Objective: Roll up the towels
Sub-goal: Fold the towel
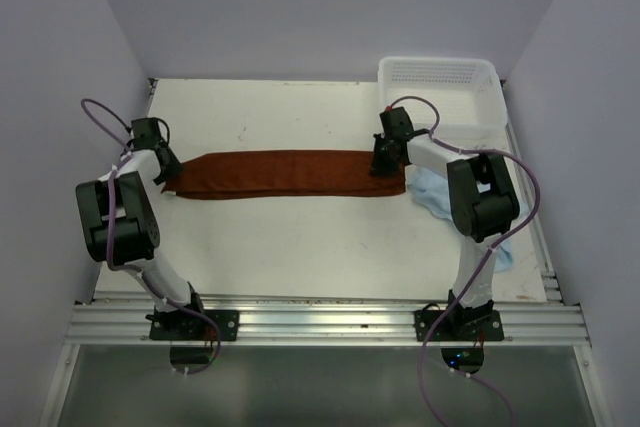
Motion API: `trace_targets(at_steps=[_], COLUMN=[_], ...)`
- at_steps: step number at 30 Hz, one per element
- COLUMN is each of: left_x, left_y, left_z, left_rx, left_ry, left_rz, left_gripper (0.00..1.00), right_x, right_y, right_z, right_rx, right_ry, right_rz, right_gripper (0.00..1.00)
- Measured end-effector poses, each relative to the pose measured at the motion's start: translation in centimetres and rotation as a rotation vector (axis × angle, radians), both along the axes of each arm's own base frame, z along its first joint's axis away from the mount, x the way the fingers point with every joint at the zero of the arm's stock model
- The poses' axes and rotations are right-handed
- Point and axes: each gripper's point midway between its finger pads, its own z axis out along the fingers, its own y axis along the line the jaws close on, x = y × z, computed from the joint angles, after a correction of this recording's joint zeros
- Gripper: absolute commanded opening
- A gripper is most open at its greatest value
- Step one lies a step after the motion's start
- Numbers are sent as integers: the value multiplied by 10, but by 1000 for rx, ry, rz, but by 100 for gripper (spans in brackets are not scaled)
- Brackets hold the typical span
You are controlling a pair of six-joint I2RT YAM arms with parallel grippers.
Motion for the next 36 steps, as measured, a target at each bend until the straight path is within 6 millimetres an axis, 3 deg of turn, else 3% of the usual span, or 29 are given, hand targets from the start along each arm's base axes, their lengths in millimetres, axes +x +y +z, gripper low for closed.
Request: trace_targets(at_steps=[7,25,33,36], left_x=[14,25,31,34], left_y=[-1,12,15,17], left_z=[-2,-16,-17,-14], left_rx=[-40,-43,-39,-35], left_ry=[-43,-62,-68,-77], left_rz=[2,16,15,16], left_gripper=[36,25,4,0], right_x=[1,5,7,7], right_y=[0,2,2,2], right_z=[-1,-3,-3,-3], right_rx=[-2,3,2,1], right_ry=[-4,-10,-16,-17], right_rz=[1,3,9,9], right_gripper=[8,6,4,3])
